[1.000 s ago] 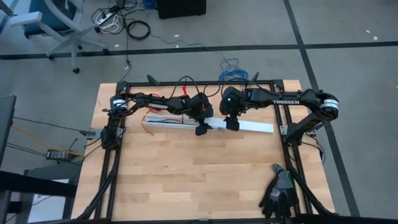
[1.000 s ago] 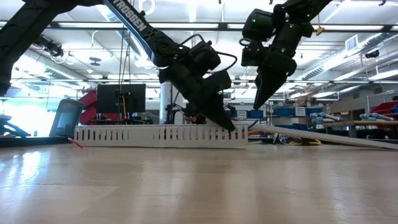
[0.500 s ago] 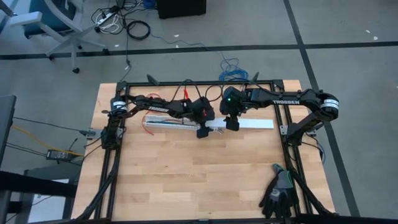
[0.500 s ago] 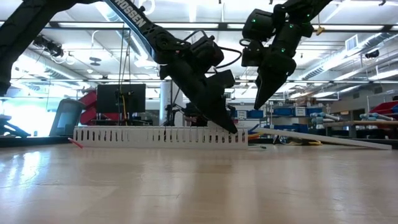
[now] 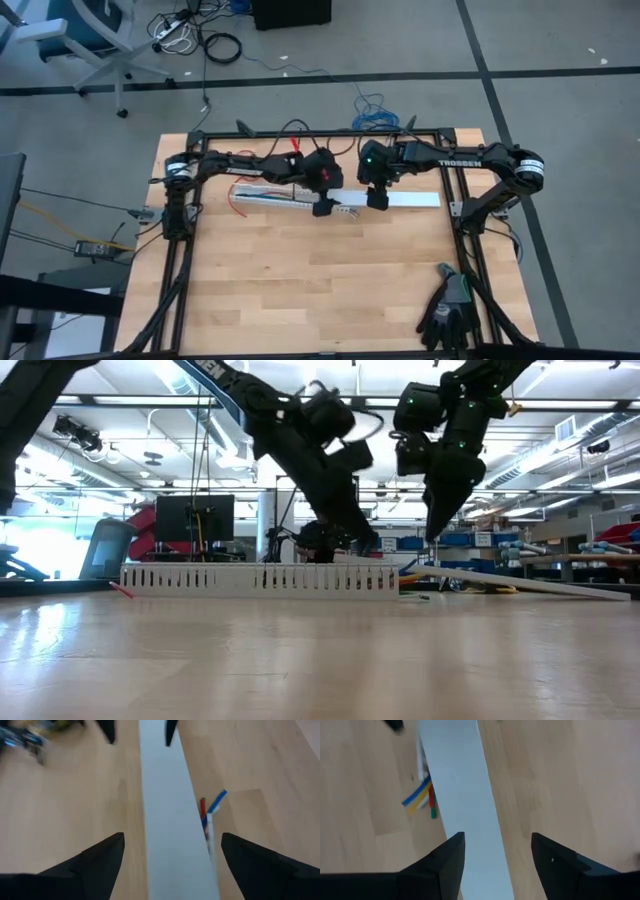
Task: Ziptie cables
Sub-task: Close the white cable duct
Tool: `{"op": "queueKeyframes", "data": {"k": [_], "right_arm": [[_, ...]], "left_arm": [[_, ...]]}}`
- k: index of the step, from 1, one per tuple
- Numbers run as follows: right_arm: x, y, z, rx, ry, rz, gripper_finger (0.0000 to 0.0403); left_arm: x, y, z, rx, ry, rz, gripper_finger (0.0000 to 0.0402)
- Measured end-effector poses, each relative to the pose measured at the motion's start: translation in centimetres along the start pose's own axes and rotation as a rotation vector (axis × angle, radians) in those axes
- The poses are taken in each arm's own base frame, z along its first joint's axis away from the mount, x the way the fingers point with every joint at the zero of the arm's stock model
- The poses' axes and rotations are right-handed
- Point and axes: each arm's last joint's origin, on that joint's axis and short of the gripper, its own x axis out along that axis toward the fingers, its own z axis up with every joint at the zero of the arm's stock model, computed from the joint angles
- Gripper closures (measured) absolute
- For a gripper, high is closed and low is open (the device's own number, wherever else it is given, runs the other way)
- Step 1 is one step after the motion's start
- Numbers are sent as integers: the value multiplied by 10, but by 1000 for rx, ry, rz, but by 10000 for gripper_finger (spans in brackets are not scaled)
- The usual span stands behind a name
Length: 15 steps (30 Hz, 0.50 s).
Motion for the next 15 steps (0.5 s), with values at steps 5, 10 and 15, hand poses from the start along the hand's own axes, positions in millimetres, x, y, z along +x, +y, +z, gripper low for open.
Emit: {"op": "queueKeyframes", "data": {"k": [5,10,15], "right_arm": [[3,1,-10,31,44,4,192],[1,5,-38,86,19,-4,193],[-16,11,-71,185,-148,-13,193]], "left_arm": [[-21,3,-11,-17,-43,41,55],[-42,-1,-32,-74,-124,78,55],[-64,-12,-54,-111,-193,103,55]]}}
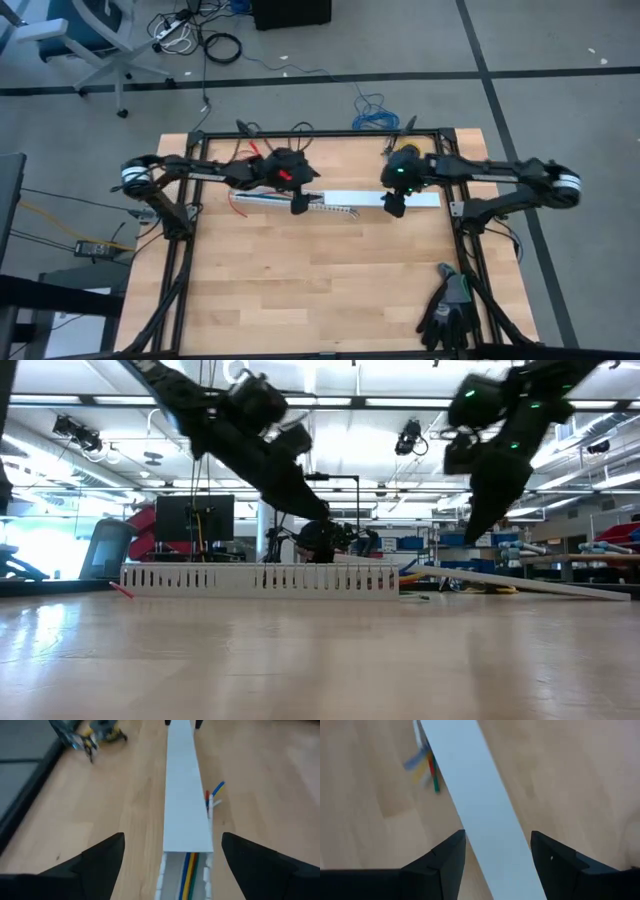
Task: Ziptie cables
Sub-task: Close the white cable duct
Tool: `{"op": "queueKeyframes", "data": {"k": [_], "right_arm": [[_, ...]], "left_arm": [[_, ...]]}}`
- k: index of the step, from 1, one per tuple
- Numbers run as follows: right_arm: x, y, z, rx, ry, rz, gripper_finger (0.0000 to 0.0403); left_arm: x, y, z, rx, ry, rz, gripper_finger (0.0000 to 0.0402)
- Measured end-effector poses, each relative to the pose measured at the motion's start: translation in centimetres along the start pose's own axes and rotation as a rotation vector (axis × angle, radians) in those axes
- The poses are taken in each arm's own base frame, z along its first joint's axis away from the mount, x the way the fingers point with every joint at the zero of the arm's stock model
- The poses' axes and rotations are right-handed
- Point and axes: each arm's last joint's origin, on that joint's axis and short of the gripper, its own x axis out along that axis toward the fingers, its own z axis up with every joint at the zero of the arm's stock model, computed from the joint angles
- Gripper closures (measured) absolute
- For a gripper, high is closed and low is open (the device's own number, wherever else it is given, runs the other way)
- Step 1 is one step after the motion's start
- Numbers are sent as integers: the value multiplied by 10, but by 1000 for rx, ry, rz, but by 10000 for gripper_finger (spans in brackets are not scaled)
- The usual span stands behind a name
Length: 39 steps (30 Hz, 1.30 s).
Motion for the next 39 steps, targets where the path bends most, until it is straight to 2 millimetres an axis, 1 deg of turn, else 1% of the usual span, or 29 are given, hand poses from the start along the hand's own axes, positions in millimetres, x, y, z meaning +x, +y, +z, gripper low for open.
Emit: {"op": "queueKeyframes", "data": {"k": [3,5,8,10,13,17,24,29,33,39], "right_arm": [[-5,0,-13,20,-171,20,193],[-2,0,-19,1,-291,33,193],[5,0,-23,-53,-429,53,192],[9,0,-21,-100,-469,48,192],[16,0,-20,-171,-459,33,191],[24,0,-16,-178,-474,35,177],[47,-1,-19,-182,-391,37,124],[51,1,-16,-219,-416,89,91],[50,2,-15,-237,-427,120,85],[65,2,-18,-289,-364,140,86]], "left_arm": [[-13,-3,-6,-11,-70,14,55],[-17,-4,-10,-26,-106,22,55],[-19,-5,-13,-47,-134,29,55],[-19,-5,-14,-52,-129,37,55],[-19,-5,-14,-56,-122,53,55],[-19,-4,-13,-58,-131,77,55],[-19,-3,-13,-81,-128,90,55],[-19,-3,-14,-88,-117,110,55],[-19,-3,-14,-104,-118,109,55],[-19,-2,-14,-107,-117,118,55]]}}
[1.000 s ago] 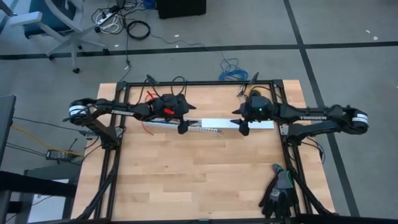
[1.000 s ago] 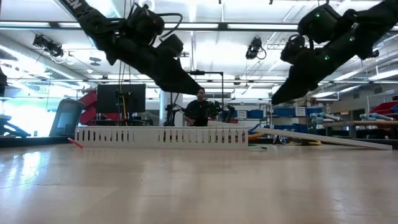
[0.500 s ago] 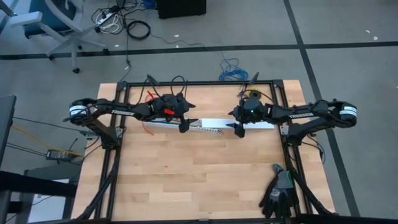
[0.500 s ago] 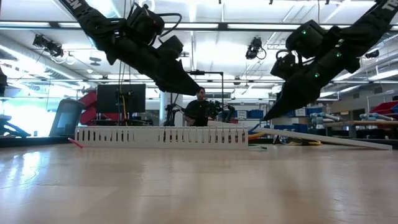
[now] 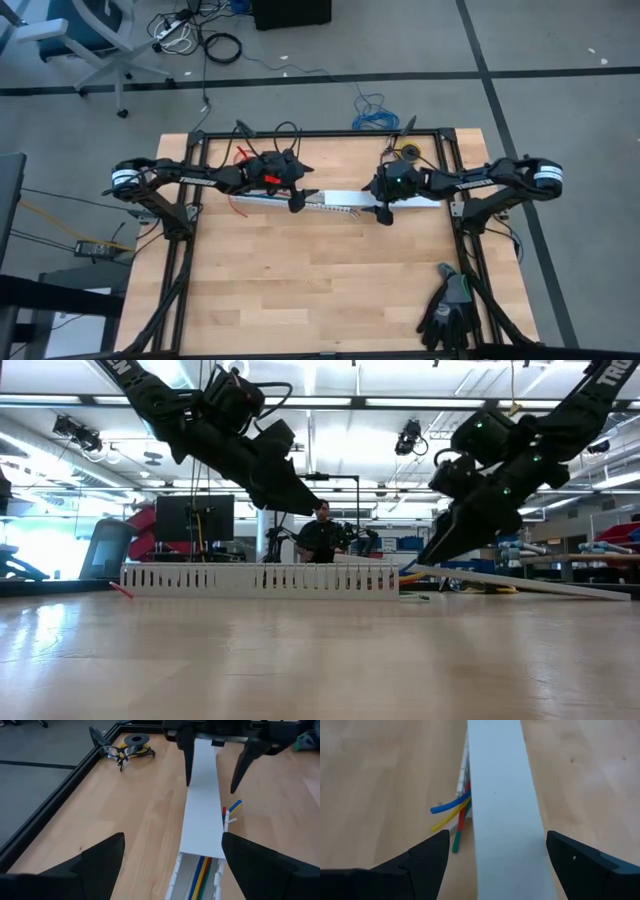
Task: Ziptie cables
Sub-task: Close the white cable duct
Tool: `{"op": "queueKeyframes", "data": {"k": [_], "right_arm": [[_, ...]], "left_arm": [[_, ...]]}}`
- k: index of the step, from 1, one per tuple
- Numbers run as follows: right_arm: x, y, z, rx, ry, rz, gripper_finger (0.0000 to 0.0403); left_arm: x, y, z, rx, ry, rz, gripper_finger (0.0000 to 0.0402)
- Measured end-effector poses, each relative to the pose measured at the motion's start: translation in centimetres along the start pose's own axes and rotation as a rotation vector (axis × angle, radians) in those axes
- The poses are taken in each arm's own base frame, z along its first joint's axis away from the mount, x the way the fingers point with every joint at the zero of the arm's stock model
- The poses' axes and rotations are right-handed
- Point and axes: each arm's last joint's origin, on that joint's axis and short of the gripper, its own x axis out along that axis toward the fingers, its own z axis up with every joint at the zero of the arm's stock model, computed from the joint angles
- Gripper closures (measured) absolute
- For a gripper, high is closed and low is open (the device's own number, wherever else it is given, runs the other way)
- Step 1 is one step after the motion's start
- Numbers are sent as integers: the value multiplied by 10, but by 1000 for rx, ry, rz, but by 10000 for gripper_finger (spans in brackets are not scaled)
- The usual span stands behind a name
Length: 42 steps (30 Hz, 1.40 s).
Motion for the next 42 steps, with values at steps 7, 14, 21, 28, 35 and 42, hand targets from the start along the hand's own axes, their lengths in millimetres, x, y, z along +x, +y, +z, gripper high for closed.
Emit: {"op": "queueKeyframes", "data": {"k": [7,14,21,28,35,42], "right_arm": [[14,-6,9,-43,14,-16,87],[23,-7,9,-36,35,13,97],[24,-7,9,-37,37,13,146],[24,-7,9,-38,37,13,186],[24,-7,9,-28,42,13,160],[24,-7,9,-28,42,13,179]], "left_arm": [[0,0,0,-18,0,4,55],[0,0,0,-25,1,6,55],[0,0,0,-19,-1,11,55],[0,0,0,1,1,17,55],[0,0,0,1,0,16,55],[1,0,-1,3,6,14,55]]}}
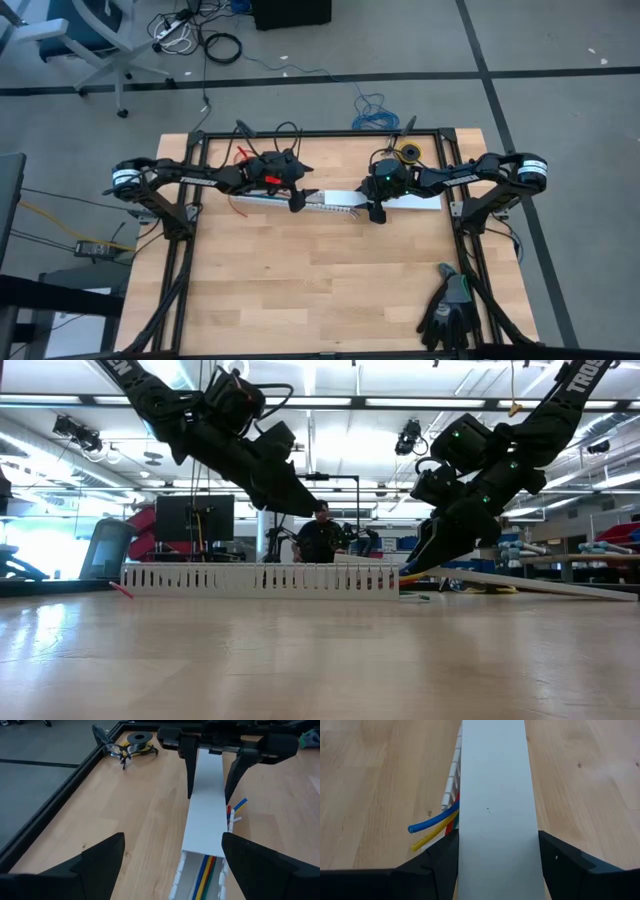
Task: Ziptie cables
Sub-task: Close the white cable duct
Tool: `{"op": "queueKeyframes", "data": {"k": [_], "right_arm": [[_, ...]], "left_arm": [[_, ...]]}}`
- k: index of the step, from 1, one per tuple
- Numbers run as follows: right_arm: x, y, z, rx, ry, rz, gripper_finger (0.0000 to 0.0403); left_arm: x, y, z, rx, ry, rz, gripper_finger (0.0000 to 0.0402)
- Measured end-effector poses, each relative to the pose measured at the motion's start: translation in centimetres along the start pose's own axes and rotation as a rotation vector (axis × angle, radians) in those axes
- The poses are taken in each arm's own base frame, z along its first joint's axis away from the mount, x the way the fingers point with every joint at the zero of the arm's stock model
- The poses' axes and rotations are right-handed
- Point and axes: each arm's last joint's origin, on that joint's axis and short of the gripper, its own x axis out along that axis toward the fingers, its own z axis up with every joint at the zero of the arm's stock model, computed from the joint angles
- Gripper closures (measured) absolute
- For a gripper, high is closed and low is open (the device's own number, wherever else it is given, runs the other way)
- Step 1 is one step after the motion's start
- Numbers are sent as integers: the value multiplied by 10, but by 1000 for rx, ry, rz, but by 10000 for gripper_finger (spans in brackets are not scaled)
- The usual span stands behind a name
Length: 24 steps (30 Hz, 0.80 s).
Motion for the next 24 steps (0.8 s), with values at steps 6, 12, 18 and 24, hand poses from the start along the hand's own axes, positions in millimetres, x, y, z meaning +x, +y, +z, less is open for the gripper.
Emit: {"op": "queueKeyframes", "data": {"k": [6,12,18,24], "right_arm": [[-1,0,0,10,3,-13,170],[-10,0,7,24,-26,-27,177],[-33,1,18,35,-73,-74,171],[-55,3,23,47,-85,-141,171]], "left_arm": [[4,0,-2,53,-9,-2,55],[7,-2,-4,54,-1,-31,55],[10,-2,-7,50,6,-74,55],[27,1,-16,9,0,-145,55]]}}
